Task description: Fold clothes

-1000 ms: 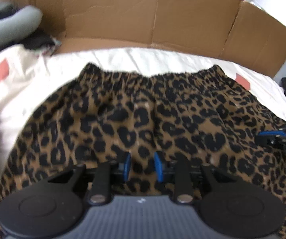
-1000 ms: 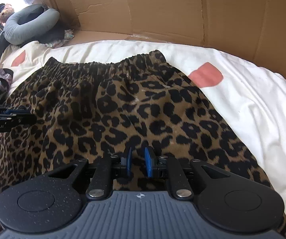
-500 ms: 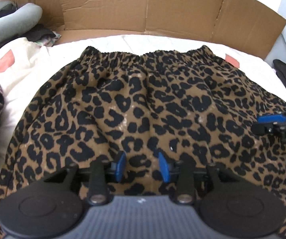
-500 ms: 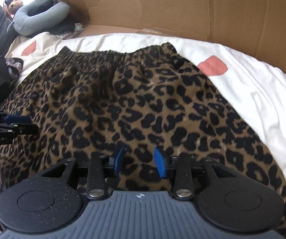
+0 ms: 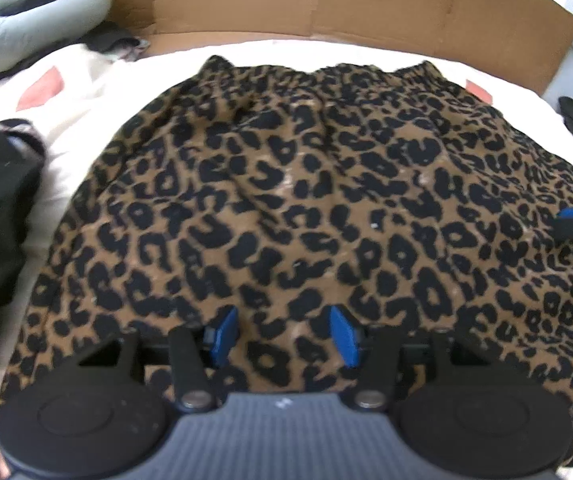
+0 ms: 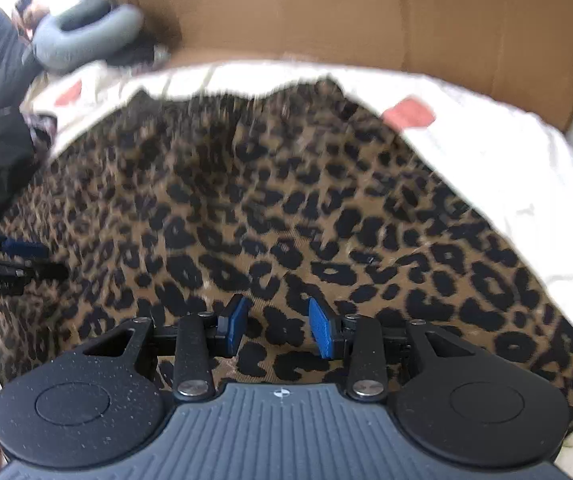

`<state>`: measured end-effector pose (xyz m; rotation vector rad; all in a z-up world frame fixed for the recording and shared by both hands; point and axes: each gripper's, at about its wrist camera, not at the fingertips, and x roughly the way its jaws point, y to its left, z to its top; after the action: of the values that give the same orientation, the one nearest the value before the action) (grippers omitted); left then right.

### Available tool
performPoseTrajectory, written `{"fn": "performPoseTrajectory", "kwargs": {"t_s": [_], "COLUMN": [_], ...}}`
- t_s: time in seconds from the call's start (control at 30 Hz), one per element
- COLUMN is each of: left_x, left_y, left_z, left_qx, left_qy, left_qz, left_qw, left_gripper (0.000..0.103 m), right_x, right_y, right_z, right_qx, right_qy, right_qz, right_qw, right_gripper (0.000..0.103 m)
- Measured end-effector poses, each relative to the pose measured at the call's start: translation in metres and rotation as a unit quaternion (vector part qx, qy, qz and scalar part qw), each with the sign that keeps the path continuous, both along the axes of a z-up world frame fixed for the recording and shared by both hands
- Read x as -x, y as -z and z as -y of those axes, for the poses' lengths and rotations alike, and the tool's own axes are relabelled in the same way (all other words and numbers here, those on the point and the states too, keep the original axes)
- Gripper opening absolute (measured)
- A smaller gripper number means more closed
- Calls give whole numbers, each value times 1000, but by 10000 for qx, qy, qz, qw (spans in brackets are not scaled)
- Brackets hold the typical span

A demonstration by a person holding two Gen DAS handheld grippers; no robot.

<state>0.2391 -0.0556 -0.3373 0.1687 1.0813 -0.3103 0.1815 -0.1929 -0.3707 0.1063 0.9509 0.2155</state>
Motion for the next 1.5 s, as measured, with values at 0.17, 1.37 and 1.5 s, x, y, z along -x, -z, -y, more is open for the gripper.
{"fn": "performPoseTrajectory", "kwargs": {"t_s": [0.17, 1.37, 1.5], "left_x": [2, 39, 40], "left_y": [-4, -6, -11], "left_z": [-19, -136, -145], "left_qx": [-50, -879, -911], "left_qy": [-270, -1262, -1416], "left_qz": [-19, -307, -253], "left_qw": [9996, 9876, 9854], "left_gripper": [55, 58, 58], "right_x": [2, 68, 76], "right_y": [-7, 13, 5], "right_z": [14, 91, 101], "right_qx": [26, 418, 409], "right_qy": [190, 1120, 1411], "right_qz": [6, -716, -711], "right_qw": [9998, 9902, 9866], "right_gripper": [42, 41, 41]}}
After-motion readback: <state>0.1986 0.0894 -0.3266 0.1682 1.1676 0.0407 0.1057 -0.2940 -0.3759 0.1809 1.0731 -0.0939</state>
